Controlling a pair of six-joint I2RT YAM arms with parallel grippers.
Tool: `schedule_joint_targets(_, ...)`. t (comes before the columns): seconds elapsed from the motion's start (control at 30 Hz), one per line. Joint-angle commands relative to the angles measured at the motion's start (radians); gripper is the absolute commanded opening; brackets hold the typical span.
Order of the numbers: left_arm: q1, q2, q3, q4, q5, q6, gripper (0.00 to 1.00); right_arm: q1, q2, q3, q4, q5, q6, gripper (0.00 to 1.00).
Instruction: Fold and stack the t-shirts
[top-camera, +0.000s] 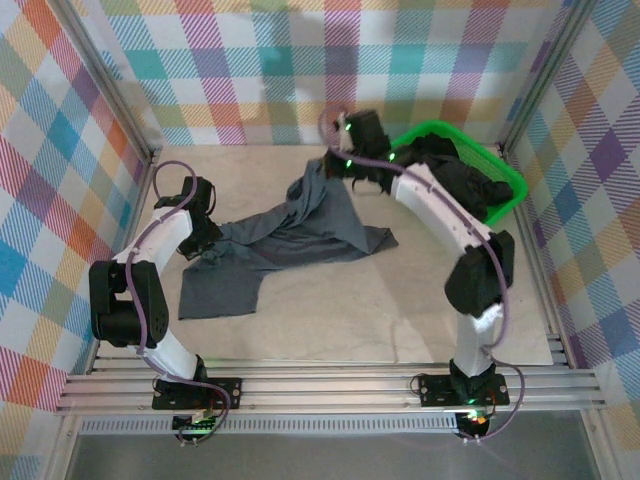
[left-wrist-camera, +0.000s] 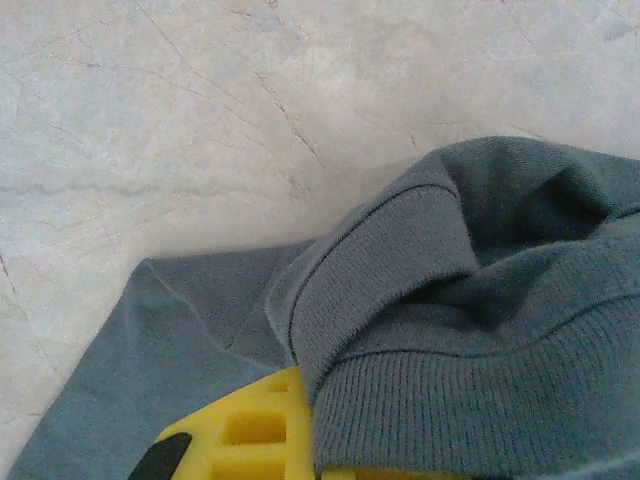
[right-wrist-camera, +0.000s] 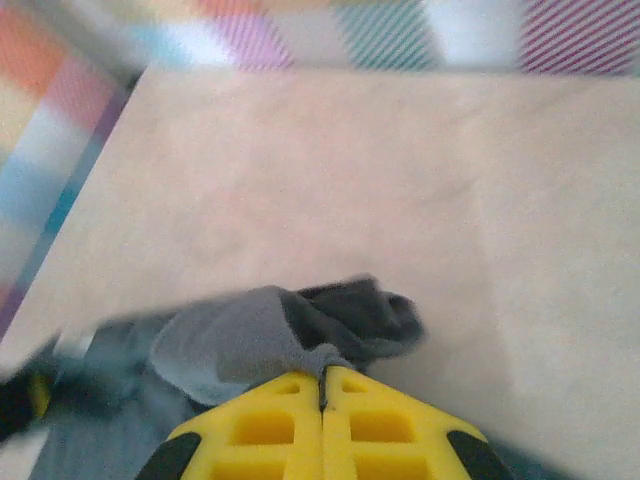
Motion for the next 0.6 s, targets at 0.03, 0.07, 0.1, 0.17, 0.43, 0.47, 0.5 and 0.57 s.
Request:
schedule_joint_targets(0.03,0.014,-0.031,0.017,-0.023,0.009,-0.005,0.00,-0.128,0.305,0.378,-0.150,-0.033,0.115,0.00)
schedule_joint_targets(0.07,0.014,-0.027,0.020,-0.025,0.010,-0.005,0.00,-0.147,0.387,0.512,-0.199,-0.068,0.118,0.04)
schedule_joint_targets(0.1,0.015,-0.023,0.025,-0.029,0.010,-0.005,0.00,-0.161,0.473,0.644,-0.254,-0.099,0.118,0.16)
schedule_joint_targets(0.17,0.015,-0.014,0.032,-0.034,0.009,-0.007,0.00,-0.180,0.603,0.866,-0.366,-0.136,0.121,0.41)
schedule_joint_targets(0.43,0.050,0.000,0.085,-0.044,0.027,0.003,0.00,-0.155,0.222,0.247,-0.181,-0.062,0.070,0.54)
schedule_joint_targets(0.47,0.061,0.003,0.090,-0.044,0.024,0.004,0.00,-0.156,0.134,0.105,-0.114,-0.057,0.097,0.53)
schedule_joint_targets(0.5,0.076,0.005,0.094,-0.039,0.024,0.007,0.00,-0.156,0.059,-0.012,-0.067,-0.054,0.119,0.53)
schedule_joint_targets(0.57,0.107,0.017,0.106,-0.028,0.033,0.013,0.00,-0.155,-0.061,-0.207,-0.004,-0.054,0.162,0.51)
